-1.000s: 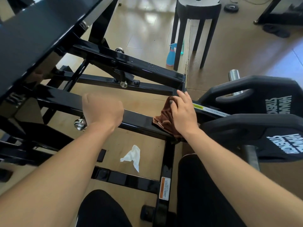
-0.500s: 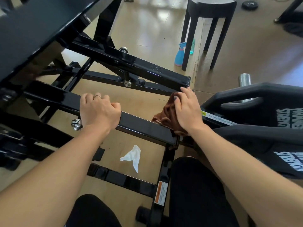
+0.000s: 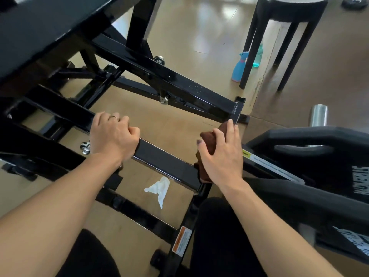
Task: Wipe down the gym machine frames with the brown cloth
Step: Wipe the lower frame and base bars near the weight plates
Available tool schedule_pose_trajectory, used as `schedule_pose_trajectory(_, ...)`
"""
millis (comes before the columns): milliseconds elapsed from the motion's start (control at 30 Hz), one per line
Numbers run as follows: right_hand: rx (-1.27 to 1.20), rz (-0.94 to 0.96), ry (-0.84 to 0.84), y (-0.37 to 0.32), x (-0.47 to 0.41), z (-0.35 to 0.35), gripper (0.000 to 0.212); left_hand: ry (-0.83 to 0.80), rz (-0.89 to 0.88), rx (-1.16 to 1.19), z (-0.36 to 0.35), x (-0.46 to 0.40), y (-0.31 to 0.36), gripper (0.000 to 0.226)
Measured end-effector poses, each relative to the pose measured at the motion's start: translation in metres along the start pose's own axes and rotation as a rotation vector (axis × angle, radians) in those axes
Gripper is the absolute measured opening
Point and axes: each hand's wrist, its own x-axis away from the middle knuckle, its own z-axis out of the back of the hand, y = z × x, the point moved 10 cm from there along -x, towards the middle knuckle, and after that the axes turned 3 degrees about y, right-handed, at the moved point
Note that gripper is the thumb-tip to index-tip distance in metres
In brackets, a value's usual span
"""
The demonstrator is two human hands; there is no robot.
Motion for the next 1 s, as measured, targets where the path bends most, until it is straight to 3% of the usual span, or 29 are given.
schedule_pose_trajectory(100, 0.034, 0.033, -0.064, 0.001, 0.003, -0.005, 0.073, 0.007, 0.013, -0.014, 0.000, 0.000, 0.000, 0.038)
schedule_pose_trajectory(400, -0.357, -0.017, 0.063, 0.015, -0.040, 0.014, 0.040, 0.019, 0.024, 0.006, -0.003, 0.000, -0.002, 0.035)
schedule_pose_trajectory(500, -0.421, -0.009, 0.138, 0.005, -0.066, 0.028, 0.046, -0.043, 0.033, 0.015, -0.007, -0.001, -0.001, 0.045)
schedule_pose_trajectory(567, -0.423, 0.093, 0.148, -0.022, -0.083, 0.031, 0.048, -0.094, 0.098, 0.020, -0.008, -0.005, 0.002, 0.060)
schedule_pose_trajectory(633, -0.378, 0.230, 0.125, -0.063, -0.103, 0.024, 0.044, -0.100, 0.199, 0.012, -0.008, -0.008, 0.002, 0.067)
schedule_pose_trajectory(733, -0.268, 0.362, 0.051, -0.122, -0.138, -0.004, 0.038, -0.051, 0.250, 0.033, -0.008, -0.006, 0.002, 0.061)
schedule_pose_trajectory(800, -0.062, 0.425, -0.005, -0.148, -0.154, -0.030, 0.044, -0.010, 0.261, 0.061, -0.008, -0.007, 0.001, 0.056)
schedule_pose_trajectory(900, 0.213, 0.490, -0.006, -0.158, -0.158, -0.054, 0.054, 0.003, 0.283, 0.078, -0.008, -0.007, 0.000, 0.050)
schedule_pose_trajectory(1000, 0.155, 0.522, 0.025, -0.145, -0.159, -0.049, 0.053, 0.021, 0.286, 0.080, -0.005, -0.005, 0.001, 0.047)
